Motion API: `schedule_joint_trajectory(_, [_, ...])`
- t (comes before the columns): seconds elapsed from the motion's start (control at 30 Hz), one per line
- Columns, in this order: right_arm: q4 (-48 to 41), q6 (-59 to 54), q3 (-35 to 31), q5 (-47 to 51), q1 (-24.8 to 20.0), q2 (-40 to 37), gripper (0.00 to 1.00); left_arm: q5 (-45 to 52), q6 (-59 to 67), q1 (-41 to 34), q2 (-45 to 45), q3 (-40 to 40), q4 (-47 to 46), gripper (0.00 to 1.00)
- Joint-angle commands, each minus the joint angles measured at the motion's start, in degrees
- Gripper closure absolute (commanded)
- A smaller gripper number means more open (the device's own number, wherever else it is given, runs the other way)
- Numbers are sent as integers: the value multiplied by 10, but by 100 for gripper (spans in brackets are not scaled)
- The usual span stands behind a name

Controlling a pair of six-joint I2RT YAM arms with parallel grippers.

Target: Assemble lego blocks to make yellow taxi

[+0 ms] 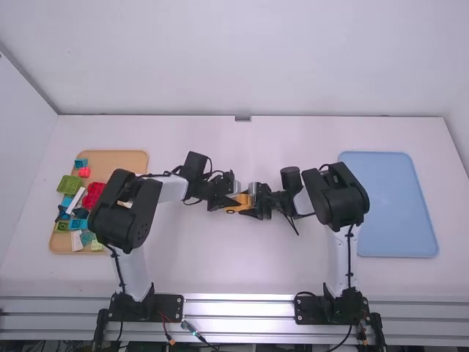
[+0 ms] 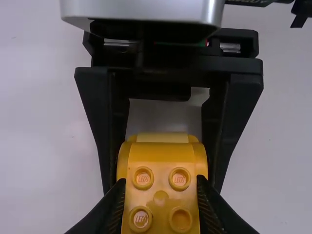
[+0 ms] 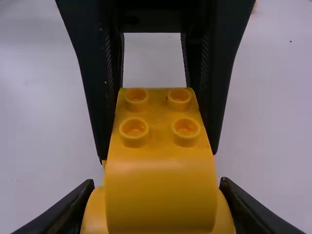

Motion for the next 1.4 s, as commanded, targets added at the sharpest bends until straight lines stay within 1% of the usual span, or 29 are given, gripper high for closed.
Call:
schedule_joint_trajectory(0.0, [-3,1,2,8,10,11,48,-68,-6,-23,33,-21,-7,69])
schedule_joint_trajectory(0.17, [-3,1,2,8,10,11,48,-60,-6,-23,33,-21,-5,69])
schedule_joint_trajectory(0.2, [-3,1,2,8,10,11,49,-53,-6,-24,33,-21,-4,67])
schedule_joint_trajectory(0.3, [-3,1,2,8,10,11,48,-53,-6,-24,33,-21,-3,68])
schedule_joint_trajectory(0.57, [-3,1,2,8,10,11,48,-54,-4,-23,33,-21,-2,62])
schedule_joint_trajectory(0.67, [-3,1,2,8,10,11,48,-54,-4,-23,33,-21,-1,63])
schedule_joint_trajectory(0.83, [-3,1,2,8,10,11,48,-54,-4,-23,33,-10,-15,64])
schedule_joint_trajectory(1.03, [-3,3,2,8,10,11,48,-49,-4,-15,33,7,-36,60])
schedule_joint_trajectory(1.2, [-3,4,2,15,10,11,48,17,50,10,33,8,-53,56])
schedule_joint_trajectory(1.37, [-3,6,2,18,10,11,48,51,58,32,33,7,-55,52])
